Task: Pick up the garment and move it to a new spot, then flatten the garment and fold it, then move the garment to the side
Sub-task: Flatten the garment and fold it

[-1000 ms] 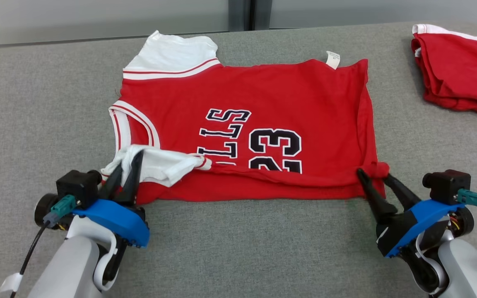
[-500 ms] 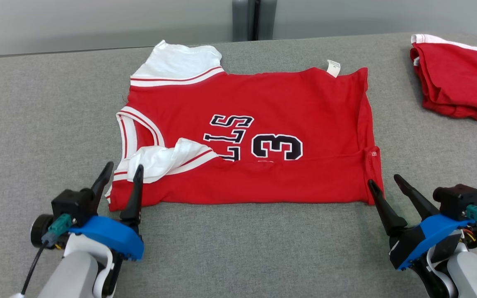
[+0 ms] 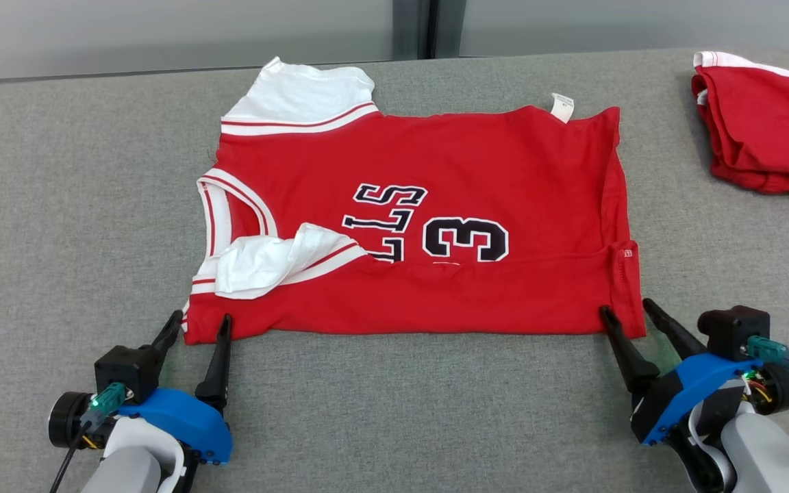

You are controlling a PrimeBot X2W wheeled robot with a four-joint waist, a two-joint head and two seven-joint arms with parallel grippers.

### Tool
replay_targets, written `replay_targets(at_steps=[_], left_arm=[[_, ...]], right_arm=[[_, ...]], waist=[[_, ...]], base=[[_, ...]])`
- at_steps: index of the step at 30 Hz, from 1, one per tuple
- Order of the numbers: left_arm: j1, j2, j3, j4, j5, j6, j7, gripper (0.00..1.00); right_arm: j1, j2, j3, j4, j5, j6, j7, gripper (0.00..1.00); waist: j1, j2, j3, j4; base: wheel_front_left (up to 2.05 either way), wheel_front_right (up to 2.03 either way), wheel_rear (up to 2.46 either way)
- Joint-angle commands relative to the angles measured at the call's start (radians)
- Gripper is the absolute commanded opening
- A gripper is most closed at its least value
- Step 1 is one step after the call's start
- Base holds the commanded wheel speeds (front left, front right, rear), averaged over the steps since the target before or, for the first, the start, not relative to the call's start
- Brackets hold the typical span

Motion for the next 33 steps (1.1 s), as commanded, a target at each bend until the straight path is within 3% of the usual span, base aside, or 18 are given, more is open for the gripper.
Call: replay_targets(at_steps=[1,6,7,8,9,10,11,12,18,23,33], left_arm=[[-0.024,0.000,-0.004,0.022,-0.002,-0.003,-0.002,1.00],[-0.045,-0.020,-0.013,0.084,-0.016,-0.009,0.008,1.00],[-0.049,-0.026,-0.016,0.100,-0.021,-0.015,0.013,1.00],[-0.053,-0.031,-0.019,0.114,-0.027,-0.017,0.014,0.77],[-0.056,-0.035,-0.019,0.127,-0.035,-0.021,0.013,0.47],[-0.056,-0.035,-0.019,0.127,-0.035,-0.021,0.013,0.47],[-0.057,-0.039,-0.018,0.138,-0.042,-0.025,0.012,0.22],[-0.059,-0.043,-0.018,0.149,-0.048,-0.027,0.010,0.00],[-0.052,-0.054,-0.020,0.175,-0.072,-0.040,-0.008,0.00],[-0.005,-0.055,0.008,0.119,-0.086,-0.041,-0.016,0.00],[0.213,-0.055,0.063,-0.125,-0.072,0.028,-0.017,0.00]], right_arm=[[-0.030,0.014,0.006,0.029,0.000,0.001,-0.007,1.00],[-0.069,0.047,0.022,0.118,0.012,0.001,-0.013,1.00],[-0.074,0.054,0.026,0.134,0.015,0.001,-0.016,0.88],[-0.079,0.059,0.030,0.147,0.018,0.001,-0.023,0.39],[-0.083,0.062,0.034,0.160,0.022,0.001,-0.030,0.15],[-0.083,0.062,0.034,0.160,0.022,0.001,-0.030,0.15],[-0.085,0.065,0.038,0.170,0.025,0.001,-0.036,0.00],[-0.086,0.066,0.039,0.180,0.030,0.001,-0.046,0.00],[-0.078,0.061,0.058,0.216,0.052,0.000,-0.103,0.00],[-0.044,0.049,0.090,0.197,0.073,0.000,-0.129,0.00],[0.099,-0.013,0.119,0.085,0.111,0.000,-0.134,0.00]], waist=[[0.0000,-0.0001,0.002,-0.002],[0.0000,-0.0001,0.005,-0.002],[0.0000,-0.0001,0.003,-0.001],[0.0000,-0.0001,0.001,0.000],[0.0000,-0.0001,-0.003,0.002],[0.0000,-0.0001,-0.003,0.002],[0.0000,-0.0001,-0.007,0.003],[0.0000,-0.0001,-0.013,0.005],[0.0000,-0.0001,-0.061,0.019],[0.0000,-0.0001,-0.106,0.035],[0.0000,-0.0001,-0.177,0.085]], base=[[0.00,0.00,0.00],[0.00,0.00,0.00],[0.00,0.00,0.00],[0.00,0.00,0.00],[0.00,0.00,0.00],[0.00,0.00,0.00],[0.00,0.00,0.00],[0.00,0.00,0.00],[0.00,0.00,0.00],[0.00,0.00,0.00],[0.00,0.00,0.00]])
